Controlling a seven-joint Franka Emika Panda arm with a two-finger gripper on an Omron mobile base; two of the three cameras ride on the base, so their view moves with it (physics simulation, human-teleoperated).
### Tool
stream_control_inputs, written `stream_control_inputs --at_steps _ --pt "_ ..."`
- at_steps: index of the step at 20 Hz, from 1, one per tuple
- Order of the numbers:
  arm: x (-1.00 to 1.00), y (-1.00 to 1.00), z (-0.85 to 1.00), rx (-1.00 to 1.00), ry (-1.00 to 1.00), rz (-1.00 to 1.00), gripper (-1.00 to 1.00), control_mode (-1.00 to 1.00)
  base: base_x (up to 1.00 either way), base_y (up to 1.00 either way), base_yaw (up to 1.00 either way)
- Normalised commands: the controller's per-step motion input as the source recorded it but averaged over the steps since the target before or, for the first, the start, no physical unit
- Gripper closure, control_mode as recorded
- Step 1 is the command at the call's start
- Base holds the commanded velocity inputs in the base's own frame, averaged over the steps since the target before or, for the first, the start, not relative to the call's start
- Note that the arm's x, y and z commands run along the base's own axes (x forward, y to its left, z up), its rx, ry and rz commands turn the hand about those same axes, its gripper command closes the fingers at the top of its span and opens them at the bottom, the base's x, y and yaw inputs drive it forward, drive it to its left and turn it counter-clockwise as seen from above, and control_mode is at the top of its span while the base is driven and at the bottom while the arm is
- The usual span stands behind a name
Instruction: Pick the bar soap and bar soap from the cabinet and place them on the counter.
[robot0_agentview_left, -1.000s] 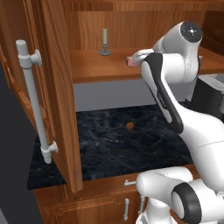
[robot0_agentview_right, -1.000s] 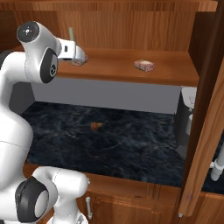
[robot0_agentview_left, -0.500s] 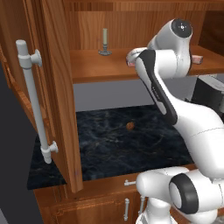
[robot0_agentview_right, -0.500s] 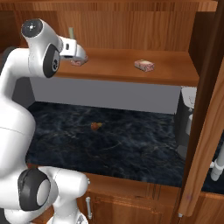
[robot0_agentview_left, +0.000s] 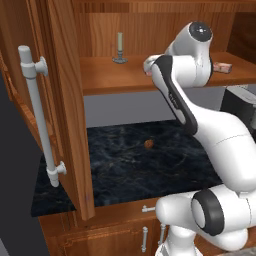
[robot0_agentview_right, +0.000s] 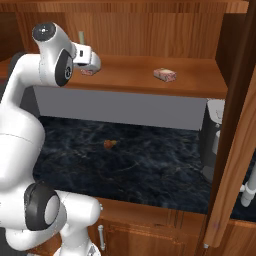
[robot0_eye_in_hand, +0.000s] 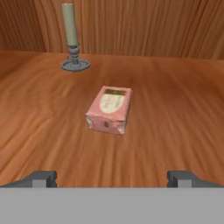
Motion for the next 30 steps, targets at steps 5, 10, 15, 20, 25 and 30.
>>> stream_control_inputs --at_steps 5,10,15,20,25,30 --pt "0.23 0.05 0.0 0.0 0.0 0.0 -1.0 -1.0 0.0 0.0 0.0" --pt "0.23 0.06 0.0 0.0 0.0 0.0 -1.0 -1.0 0.0 0.0 0.0" --pt "0.25 0.03 0.0 0.0 0.01 0.0 -1.0 -1.0 0.0 0.0 0.0" --pt "0.23 0.0 -0.03 0.0 0.03 -0.01 -1.0 -1.0 0.0 0.0 0.0" --pt "0.21 0.0 -0.06 0.0 0.03 -0.02 -1.0 -1.0 0.0 0.0 0.0" --pt "0.19 0.02 -0.09 0.0 0.04 -0.02 -1.0 -1.0 0.0 0.0 0.0"
